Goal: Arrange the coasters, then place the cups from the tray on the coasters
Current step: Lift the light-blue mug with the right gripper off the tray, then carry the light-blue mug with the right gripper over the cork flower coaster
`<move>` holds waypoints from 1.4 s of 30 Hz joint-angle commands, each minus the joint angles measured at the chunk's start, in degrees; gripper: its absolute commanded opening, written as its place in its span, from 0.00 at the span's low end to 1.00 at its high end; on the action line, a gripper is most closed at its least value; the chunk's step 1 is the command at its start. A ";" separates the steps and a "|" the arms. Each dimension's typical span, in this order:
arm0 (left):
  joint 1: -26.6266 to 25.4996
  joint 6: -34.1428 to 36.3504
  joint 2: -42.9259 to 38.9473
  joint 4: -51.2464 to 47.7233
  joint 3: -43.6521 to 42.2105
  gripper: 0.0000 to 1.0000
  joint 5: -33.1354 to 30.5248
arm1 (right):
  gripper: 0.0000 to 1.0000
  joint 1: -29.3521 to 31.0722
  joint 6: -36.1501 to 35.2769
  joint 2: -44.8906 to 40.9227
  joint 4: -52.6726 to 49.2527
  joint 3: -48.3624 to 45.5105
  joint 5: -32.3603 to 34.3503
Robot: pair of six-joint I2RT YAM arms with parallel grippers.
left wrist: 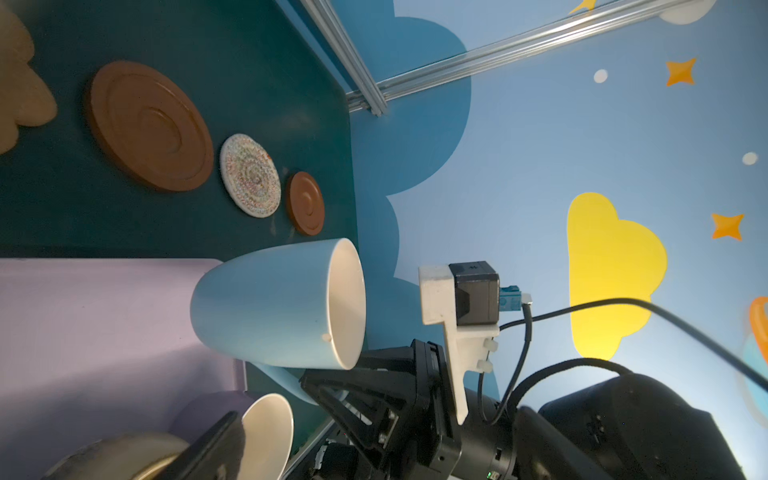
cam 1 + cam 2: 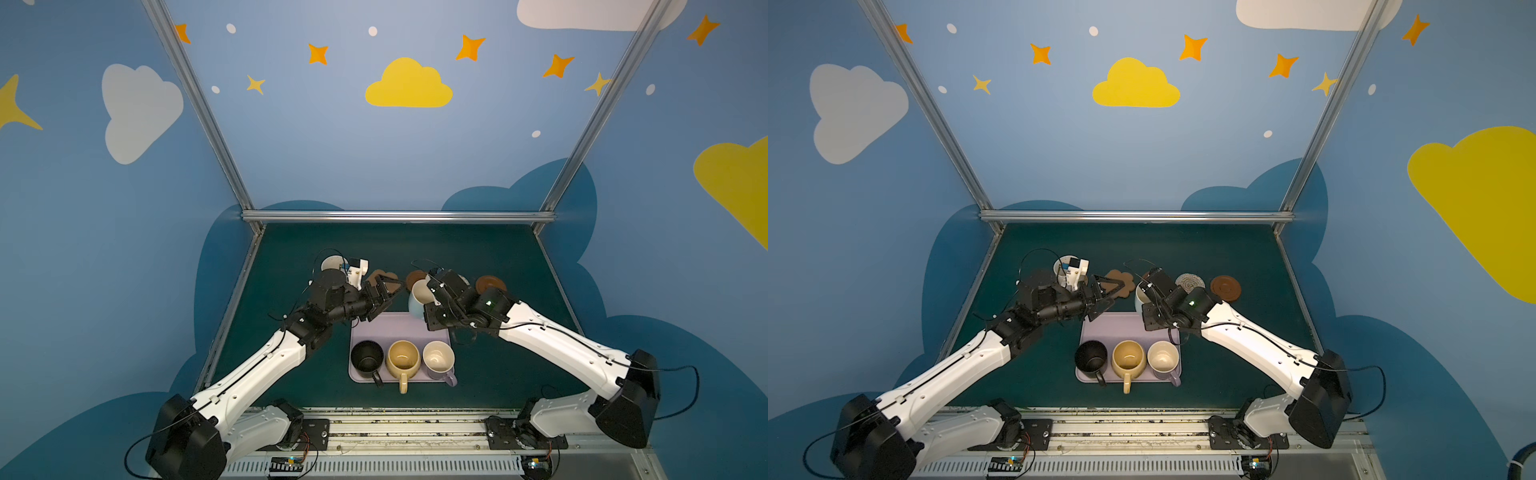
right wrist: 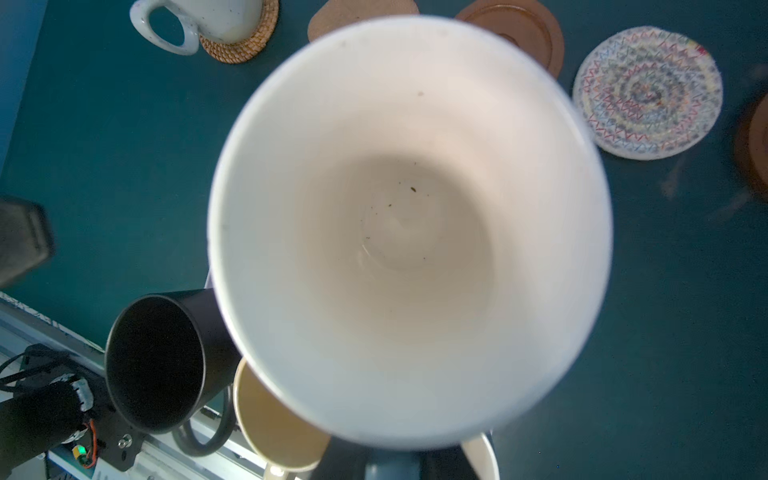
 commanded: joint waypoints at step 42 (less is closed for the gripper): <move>21.82 -1.00 0.10 3.22 1.79 1.00 15.47 | 0.00 -4.19 -2.42 30.26 -13.71 42.54 3.18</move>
